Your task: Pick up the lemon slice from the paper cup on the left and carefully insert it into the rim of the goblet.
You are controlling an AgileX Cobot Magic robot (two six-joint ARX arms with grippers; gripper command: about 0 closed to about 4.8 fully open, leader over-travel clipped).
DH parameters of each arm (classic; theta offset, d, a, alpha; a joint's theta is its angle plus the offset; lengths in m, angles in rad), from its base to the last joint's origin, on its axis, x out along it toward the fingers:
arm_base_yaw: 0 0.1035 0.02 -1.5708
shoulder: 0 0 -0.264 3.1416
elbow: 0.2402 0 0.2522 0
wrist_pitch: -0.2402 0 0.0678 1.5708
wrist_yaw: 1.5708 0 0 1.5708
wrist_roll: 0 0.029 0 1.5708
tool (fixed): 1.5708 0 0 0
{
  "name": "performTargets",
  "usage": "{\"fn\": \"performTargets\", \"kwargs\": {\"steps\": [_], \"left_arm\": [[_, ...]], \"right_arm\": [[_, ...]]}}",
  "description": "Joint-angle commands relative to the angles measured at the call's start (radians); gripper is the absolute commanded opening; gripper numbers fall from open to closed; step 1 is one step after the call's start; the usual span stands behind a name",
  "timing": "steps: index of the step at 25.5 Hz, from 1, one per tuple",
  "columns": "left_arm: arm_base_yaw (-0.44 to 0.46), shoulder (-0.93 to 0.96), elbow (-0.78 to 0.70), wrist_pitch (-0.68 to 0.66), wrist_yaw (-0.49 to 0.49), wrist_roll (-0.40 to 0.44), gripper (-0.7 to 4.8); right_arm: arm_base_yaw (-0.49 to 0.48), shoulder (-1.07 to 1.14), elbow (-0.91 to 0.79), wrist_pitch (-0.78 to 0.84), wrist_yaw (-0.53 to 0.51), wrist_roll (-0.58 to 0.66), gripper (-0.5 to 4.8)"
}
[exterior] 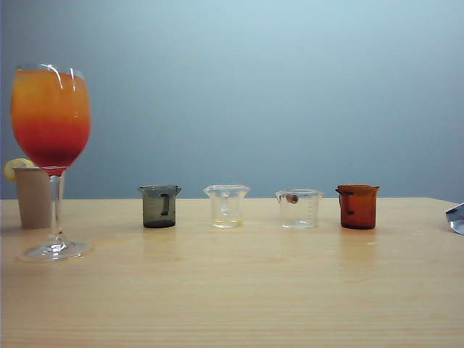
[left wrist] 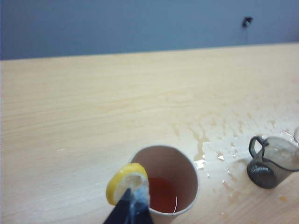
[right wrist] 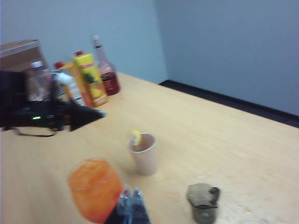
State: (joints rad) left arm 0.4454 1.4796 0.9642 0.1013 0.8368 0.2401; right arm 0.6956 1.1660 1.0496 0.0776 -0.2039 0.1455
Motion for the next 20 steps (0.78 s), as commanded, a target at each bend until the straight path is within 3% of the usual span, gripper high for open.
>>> {"fn": "performTargets", "kwargs": {"steps": [1,3,10,15,20], "left_arm": [[0.001,0.044,0.021,-0.005,0.032,0.064,-0.05],[0.001,0.075,0.021,-0.011,0.031,0.090,-0.05],[0.000,0.131,0.022,-0.021,-0.137,0.262,-0.05],[0.018,0.176,0.022,0.028,-0.018,0.256,-0.05],[-0.004,0.243,0.022,0.141,0.002,0.238,-0.05]], "right_arm": [[0.045,0.026,0.022,-0.024,0.007,0.018,-0.05],[0.074,0.050,0.048,-0.076,0.027,0.029,-0.05],[0.138,0.195,0.146,-0.128,0.000,0.038,-0.05],[0.145,0.246,0.146,-0.133,-0.009,0.038,-0.05],[0.145,0.256,0.146,-0.101,-0.009,0.038,-0.05]]}}
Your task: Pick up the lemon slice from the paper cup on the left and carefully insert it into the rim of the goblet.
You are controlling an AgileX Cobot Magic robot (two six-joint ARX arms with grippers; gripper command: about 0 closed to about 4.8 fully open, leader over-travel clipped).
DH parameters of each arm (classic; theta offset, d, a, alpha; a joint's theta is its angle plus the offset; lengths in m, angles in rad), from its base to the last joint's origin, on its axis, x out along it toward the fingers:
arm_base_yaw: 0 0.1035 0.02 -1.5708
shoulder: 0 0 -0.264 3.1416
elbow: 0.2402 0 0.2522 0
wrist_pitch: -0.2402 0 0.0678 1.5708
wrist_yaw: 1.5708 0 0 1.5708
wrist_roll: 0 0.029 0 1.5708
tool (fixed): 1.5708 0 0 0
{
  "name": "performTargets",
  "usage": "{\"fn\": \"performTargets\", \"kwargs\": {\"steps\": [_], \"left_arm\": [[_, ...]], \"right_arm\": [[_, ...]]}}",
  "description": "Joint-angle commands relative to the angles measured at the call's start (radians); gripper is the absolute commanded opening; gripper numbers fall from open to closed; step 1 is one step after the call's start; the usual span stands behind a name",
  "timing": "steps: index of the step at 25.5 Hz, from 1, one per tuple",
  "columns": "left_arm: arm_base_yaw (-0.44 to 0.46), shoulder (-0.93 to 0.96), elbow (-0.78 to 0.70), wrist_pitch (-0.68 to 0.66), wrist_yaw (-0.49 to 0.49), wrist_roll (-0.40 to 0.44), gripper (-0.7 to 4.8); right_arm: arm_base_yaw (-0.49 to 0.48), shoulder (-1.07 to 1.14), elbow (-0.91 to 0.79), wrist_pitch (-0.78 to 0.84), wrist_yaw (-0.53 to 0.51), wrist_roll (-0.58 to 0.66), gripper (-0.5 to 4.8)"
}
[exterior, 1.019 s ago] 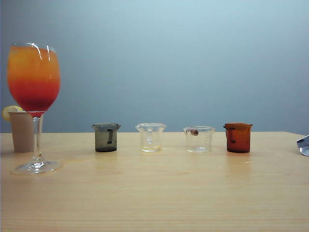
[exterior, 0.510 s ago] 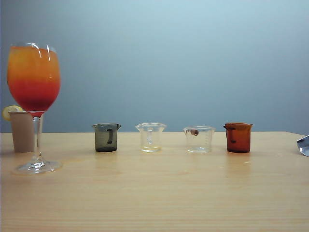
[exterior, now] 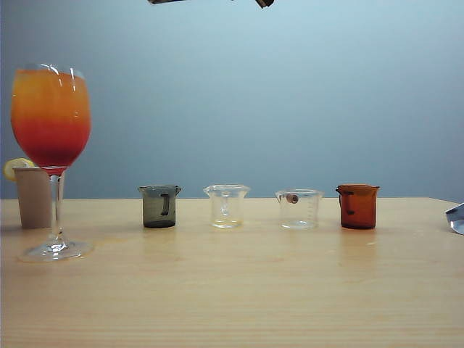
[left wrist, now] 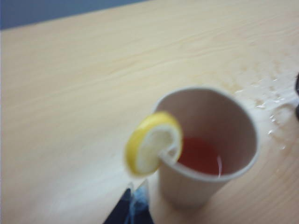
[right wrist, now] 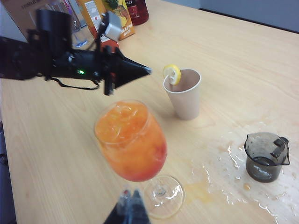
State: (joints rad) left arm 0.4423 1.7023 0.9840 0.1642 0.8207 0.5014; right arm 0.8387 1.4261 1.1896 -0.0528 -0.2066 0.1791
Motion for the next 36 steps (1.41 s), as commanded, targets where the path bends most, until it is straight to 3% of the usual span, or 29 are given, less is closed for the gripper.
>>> {"fn": "performTargets", "kwargs": {"steps": [1,7,9,12,14,21,34,36], "left_arm": [[-0.005,0.033,0.002,0.095,0.019,-0.031,-0.05],[-0.002,0.039,0.002,0.110,0.053,-0.039,-0.02],[-0.003,0.039,0.002,0.116,0.055,-0.046,0.93],[-0.005,0.039,0.002,0.116,0.038,-0.045,3.20],[-0.005,0.039,0.002,0.131,-0.018,-0.046,3.88],[-0.038,0.073,0.002,0.229,0.012,-0.129,3.75],[-0.067,0.121,0.002,0.302,0.002,-0.140,3.70],[-0.066,0.123,0.002,0.303,0.007,-0.154,3.35]], "right_arm": [[0.002,-0.004,0.006,0.026,-0.006,0.004,-0.05],[0.002,-0.004,0.006,0.023,-0.006,0.004,-0.05],[0.002,-0.004,0.006,0.023,-0.005,0.004,-0.05],[0.001,-0.004,0.006,0.021,-0.005,0.004,-0.05],[0.001,-0.004,0.005,0.020,-0.004,0.004,-0.05],[-0.003,0.018,0.006,0.021,0.003,0.003,-0.05],[-0.003,0.020,0.006,0.024,0.006,-0.004,-0.05],[-0.003,0.020,0.006,0.028,0.006,-0.004,-0.05]]}}
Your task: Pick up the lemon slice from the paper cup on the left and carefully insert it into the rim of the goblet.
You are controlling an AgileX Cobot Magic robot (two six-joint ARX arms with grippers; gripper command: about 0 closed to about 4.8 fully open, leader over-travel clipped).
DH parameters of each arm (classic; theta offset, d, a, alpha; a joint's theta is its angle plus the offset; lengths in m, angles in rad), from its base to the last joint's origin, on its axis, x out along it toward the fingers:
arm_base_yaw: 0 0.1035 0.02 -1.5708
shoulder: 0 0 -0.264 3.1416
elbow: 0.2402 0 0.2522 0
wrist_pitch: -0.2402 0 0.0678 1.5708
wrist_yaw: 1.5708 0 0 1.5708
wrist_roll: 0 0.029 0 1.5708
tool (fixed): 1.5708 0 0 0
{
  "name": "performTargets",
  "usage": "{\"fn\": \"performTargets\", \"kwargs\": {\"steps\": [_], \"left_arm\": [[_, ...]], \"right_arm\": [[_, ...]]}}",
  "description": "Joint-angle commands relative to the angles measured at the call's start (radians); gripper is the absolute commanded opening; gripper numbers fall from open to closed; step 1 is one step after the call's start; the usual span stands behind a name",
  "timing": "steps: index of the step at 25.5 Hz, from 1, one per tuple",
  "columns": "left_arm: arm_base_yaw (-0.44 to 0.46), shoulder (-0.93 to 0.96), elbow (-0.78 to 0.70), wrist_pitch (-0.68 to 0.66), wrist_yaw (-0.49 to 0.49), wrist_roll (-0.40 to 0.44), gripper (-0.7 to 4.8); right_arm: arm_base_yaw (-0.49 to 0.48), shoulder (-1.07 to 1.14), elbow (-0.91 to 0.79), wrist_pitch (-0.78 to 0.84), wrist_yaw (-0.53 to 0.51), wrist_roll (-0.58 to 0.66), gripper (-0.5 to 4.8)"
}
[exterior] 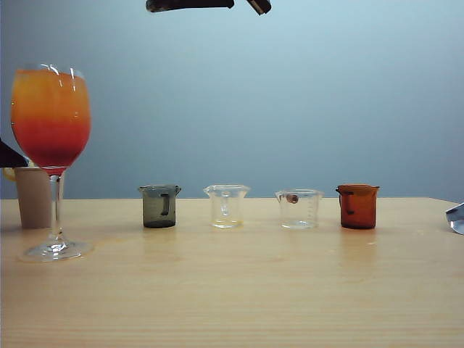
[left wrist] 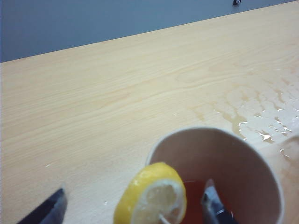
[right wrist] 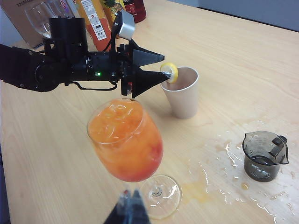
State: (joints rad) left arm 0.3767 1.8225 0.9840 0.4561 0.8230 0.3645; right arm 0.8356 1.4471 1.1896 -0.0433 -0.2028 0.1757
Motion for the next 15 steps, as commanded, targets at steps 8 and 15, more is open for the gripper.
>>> {"fn": "performTargets", "kwargs": {"steps": [8,15], "left_arm": [[-0.001,0.004,0.002,0.018,0.025,-0.046,2.04],[-0.001,0.003,0.002,0.018,0.056,-0.051,0.74]], "right_arm": [[0.000,-0.001,0.006,0.019,0.002,-0.001,-0.05],[0.000,-0.001,0.006,0.023,0.003,-0.001,-0.05]]}}
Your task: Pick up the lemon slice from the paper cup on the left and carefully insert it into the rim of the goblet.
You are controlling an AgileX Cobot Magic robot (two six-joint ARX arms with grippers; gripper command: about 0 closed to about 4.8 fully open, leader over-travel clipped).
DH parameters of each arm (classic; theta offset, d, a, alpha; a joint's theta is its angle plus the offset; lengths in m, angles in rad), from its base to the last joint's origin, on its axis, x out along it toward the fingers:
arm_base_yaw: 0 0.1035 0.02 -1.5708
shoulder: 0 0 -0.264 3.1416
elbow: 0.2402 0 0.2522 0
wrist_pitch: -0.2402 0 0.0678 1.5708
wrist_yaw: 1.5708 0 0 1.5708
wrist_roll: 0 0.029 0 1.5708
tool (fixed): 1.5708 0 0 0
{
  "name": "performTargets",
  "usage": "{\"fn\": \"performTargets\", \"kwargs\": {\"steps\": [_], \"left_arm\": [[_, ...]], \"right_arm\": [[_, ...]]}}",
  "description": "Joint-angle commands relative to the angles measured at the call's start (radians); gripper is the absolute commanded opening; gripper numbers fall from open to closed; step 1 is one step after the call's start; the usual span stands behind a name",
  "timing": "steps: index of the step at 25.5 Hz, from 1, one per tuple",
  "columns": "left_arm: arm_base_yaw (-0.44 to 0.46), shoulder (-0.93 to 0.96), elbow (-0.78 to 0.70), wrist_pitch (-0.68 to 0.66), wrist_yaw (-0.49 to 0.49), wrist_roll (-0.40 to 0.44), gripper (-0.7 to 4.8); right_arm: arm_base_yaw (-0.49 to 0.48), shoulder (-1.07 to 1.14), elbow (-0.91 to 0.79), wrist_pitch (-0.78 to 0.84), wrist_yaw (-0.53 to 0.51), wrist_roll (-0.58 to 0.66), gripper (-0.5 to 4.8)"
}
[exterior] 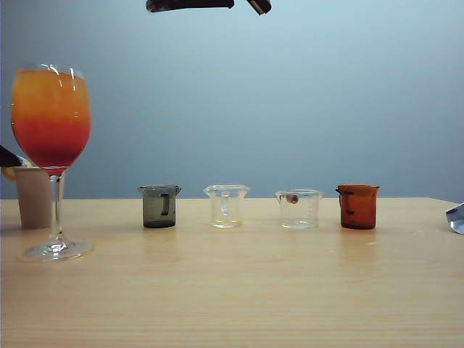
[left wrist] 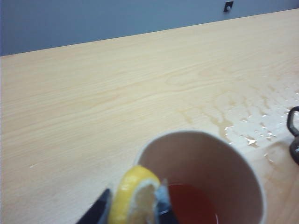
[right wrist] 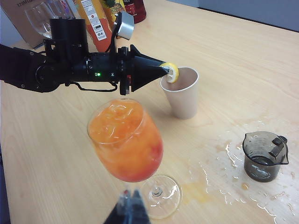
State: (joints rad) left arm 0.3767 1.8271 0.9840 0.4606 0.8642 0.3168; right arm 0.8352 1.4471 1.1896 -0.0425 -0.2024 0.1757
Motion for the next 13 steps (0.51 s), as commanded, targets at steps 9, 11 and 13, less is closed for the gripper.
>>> {"fn": "performTargets", "kwargs": {"steps": [9,11,13], "left_arm": [[0.000,-0.002,0.006,0.034,0.062,-0.050,-0.06],[0.000,-0.002,0.006,0.076,0.076,-0.106,-0.06],[0.000,-0.003,0.006,0.112,0.083,-0.150,-0.06]], "right_arm": [[0.000,-0.001,0.006,0.024,0.021,-0.001,-0.05],[0.000,-0.001,0.006,0.024,0.021,-0.001,-0.05],[0.000,-0.001,0.006,0.024,0.021,-0.001,-0.05]]}}
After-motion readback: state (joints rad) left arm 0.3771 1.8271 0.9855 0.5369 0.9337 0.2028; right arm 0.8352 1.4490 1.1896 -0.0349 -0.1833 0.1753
